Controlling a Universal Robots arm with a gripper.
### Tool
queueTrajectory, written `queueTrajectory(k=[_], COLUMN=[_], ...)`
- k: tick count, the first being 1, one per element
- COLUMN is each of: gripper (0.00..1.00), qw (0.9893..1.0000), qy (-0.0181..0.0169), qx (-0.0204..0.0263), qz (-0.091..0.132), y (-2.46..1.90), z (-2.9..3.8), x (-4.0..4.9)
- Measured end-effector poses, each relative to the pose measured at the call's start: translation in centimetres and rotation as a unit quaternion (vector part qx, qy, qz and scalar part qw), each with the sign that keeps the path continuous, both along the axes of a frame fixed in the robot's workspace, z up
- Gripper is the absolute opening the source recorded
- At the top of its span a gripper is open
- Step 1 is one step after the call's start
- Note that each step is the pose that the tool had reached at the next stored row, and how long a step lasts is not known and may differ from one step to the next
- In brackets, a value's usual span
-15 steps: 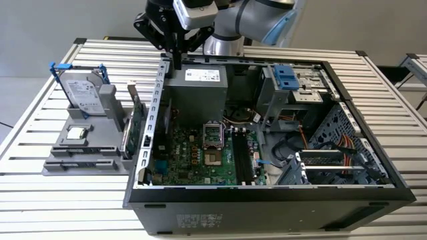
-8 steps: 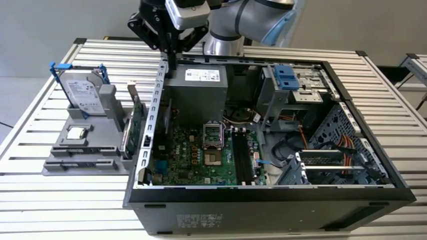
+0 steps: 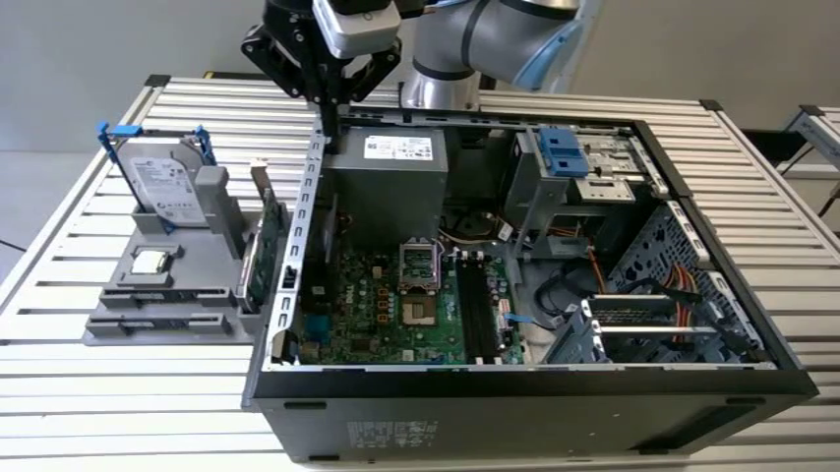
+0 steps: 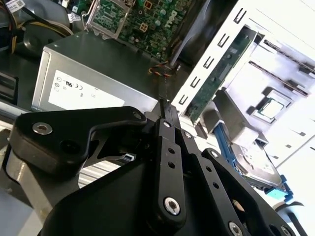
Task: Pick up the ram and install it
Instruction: 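Reach for the ram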
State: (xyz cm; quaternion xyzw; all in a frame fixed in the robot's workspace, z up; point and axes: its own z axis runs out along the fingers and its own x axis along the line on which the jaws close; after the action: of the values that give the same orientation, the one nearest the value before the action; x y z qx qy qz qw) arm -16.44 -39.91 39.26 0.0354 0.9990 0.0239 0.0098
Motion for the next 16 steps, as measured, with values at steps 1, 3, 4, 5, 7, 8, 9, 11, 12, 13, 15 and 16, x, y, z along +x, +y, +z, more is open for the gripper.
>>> queueTrajectory(k=[1,3,4,5,7,8,9,11,12,13,15,16], gripper=[0.0,0.0,0.0,0.0,0.0,0.0,0.0,0.0,0.0,0.0,0.0,0.0], qw=[1.0,1.0,1.0,1.0,1.0,1.0,1.0,1.0,1.0,1.0,1.0,1.0], qy=[0.0002,0.0002,0.0003,0.0003,0.0003,0.0003,0.0003,0.0003,0.0003,0.0003,0.0003,0.0003], qx=[0.0,0.0,0.0,0.0,0.0,0.0,0.0,0.0,0.0,0.0,-0.0001,0.0], qz=[0.0,0.0,0.0,0.0,0.0,0.0,0.0,0.0,0.0,0.0,0.0,0.0], y=[0.0,-0.01,-0.01,-0.01,-0.01,-0.01,-0.01,-0.01,-0.01,-0.02,-0.02,-0.02], z=[0.0,0.0,0.01,0.01,0.0,0.0,0.0,0.01,0.01,0.0,0.01,0.0], x=[-0.01,-0.09,-0.16,-0.24,-0.49,-0.61,-0.74,-0.94,-1.03,-1.11,-1.26,-1.34])
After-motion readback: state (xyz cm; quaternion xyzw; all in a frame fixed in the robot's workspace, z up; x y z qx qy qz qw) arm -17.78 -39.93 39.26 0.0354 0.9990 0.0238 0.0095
